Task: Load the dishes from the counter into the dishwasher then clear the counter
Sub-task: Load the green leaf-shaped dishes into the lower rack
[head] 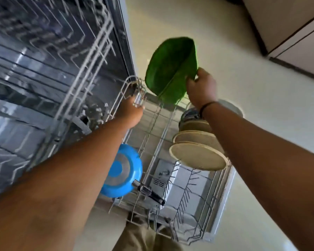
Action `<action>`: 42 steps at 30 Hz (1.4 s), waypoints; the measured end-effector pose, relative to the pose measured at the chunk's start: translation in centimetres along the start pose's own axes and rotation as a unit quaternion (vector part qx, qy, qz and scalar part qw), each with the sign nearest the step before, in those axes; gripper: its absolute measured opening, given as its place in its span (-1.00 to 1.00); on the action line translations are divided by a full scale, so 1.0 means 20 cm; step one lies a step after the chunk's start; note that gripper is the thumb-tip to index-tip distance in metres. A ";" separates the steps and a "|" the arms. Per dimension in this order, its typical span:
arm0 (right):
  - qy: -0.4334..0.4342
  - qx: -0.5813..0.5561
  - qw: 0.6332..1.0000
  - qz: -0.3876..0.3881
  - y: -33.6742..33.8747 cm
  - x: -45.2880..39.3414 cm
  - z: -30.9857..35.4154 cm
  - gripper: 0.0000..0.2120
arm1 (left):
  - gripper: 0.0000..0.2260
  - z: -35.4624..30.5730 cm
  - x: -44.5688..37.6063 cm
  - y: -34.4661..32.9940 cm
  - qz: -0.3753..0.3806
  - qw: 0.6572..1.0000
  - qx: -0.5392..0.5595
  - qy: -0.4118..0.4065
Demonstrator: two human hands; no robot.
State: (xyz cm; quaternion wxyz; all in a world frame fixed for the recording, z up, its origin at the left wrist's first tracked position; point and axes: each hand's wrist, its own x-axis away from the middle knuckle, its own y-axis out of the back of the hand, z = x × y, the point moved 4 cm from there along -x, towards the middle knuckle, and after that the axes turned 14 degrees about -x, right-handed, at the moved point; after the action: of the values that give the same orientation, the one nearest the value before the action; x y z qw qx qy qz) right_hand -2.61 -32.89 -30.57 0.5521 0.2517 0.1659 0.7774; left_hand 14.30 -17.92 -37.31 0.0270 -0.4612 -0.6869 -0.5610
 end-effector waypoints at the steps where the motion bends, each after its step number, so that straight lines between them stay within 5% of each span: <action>1: -0.001 -0.002 1.000 -0.002 -0.03 -0.04 -0.05 -0.83 | -0.53 0.08 -0.04 -0.10 0.032 0.998 -0.053 0.023; 4: 0.014 0.005 1.000 0.017 -0.13 -0.13 -0.15 -0.81 | -0.39 0.25 -0.06 -0.29 0.070 0.982 -0.163 0.067; 11: 0.030 -0.021 0.998 0.052 -0.32 -0.26 -0.22 -0.90 | -0.44 0.33 -0.03 -0.42 0.086 0.961 -0.262 0.025; 30: 0.187 0.030 0.979 0.081 -0.35 -0.14 -0.30 -0.72 | -0.40 0.35 -0.06 -0.47 0.079 0.968 -0.237 -0.001; 37: 0.131 0.001 0.989 0.069 -0.34 -0.15 -0.37 -0.85 | -0.39 0.34 -0.08 -0.47 0.074 0.969 -0.235 -0.001; 42: 0.082 -0.003 0.990 0.114 -0.45 -0.17 -0.35 -0.72 | -0.39 0.32 -0.09 -0.47 0.070 0.970 -0.234 0.000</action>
State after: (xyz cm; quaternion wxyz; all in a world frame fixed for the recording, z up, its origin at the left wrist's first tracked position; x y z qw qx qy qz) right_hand 1.28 -32.97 -41.81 0.4454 0.2021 0.1785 0.8538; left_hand 12.23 -13.41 -47.69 -0.0421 -0.5020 -0.5025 -0.7027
